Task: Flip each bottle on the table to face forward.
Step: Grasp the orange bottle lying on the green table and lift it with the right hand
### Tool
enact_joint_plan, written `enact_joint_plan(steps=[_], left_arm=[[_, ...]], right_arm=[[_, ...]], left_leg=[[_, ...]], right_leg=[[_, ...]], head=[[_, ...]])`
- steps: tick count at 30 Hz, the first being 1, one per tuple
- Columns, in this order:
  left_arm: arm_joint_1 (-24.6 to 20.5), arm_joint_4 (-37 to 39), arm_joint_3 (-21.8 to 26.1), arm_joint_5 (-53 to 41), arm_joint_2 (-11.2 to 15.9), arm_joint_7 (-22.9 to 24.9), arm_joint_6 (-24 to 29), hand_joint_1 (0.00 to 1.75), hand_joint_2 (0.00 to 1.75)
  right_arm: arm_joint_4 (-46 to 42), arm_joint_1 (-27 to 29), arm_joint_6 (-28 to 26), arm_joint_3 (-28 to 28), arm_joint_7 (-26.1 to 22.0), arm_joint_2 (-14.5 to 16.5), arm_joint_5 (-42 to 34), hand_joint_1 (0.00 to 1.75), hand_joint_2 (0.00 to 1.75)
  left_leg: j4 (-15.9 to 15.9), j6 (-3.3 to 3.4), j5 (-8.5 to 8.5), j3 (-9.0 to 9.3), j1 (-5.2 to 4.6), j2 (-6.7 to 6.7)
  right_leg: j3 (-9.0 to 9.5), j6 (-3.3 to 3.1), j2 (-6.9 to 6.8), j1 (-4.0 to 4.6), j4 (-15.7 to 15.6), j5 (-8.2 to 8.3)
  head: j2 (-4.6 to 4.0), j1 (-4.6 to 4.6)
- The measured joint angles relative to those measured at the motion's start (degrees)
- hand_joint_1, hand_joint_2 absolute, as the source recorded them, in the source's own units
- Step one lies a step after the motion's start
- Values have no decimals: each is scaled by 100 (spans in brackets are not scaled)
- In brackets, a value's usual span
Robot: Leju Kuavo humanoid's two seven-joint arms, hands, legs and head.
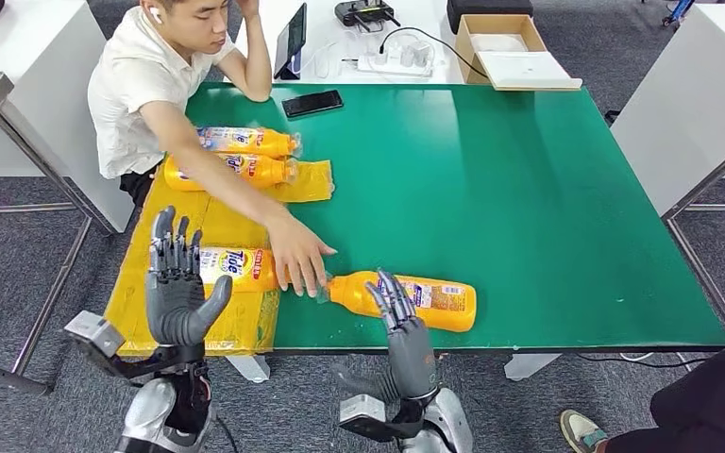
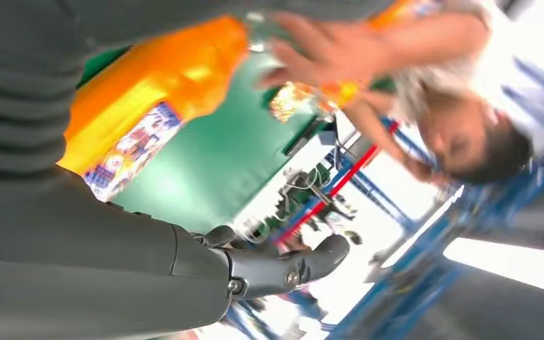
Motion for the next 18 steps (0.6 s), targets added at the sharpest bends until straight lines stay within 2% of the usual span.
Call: enact_joint_plan(steps=[3,9,11,15,18], left_arm=[[275,-455,-18,-377,1,-185,218,0,175],[503,-983,-207,-606,5,-200,259,0,175],[511,-1038,-263,-700,6,-180,308,0,175],[533,-1061,-323,-806,12,-180,393,0,175],[553,-1062,-355,-853,15,-170,435,0,175]], right_arm=[[146,-78,-3,-486,640,-35,1411,0,175],[457,-553,-7,-1001,2217,-166,3367,0,175],[592,-717,-8,-1042,2523,-204,3615,0,175],[829,-910,-8,-1055,2751,-255,3722,0,175],[976,-983,-6,-1056,3102,-290,3928,0,175]], left_leg=[[0,0,0,-2,0,-1],[1,3,3,0,-2,0],[2,3,3,1,-2,0],[2,2,3,0,-1,0],[2,2,2,-2,0,-1]], right_leg=[[-1,0,0,0,0,0],[1,2,0,-2,-1,3],[2,2,0,-1,0,4],[1,2,0,0,1,3],[-1,2,0,0,1,2]], head=[[0,1],[0,1],[1,1],[1,-1],[0,0]])
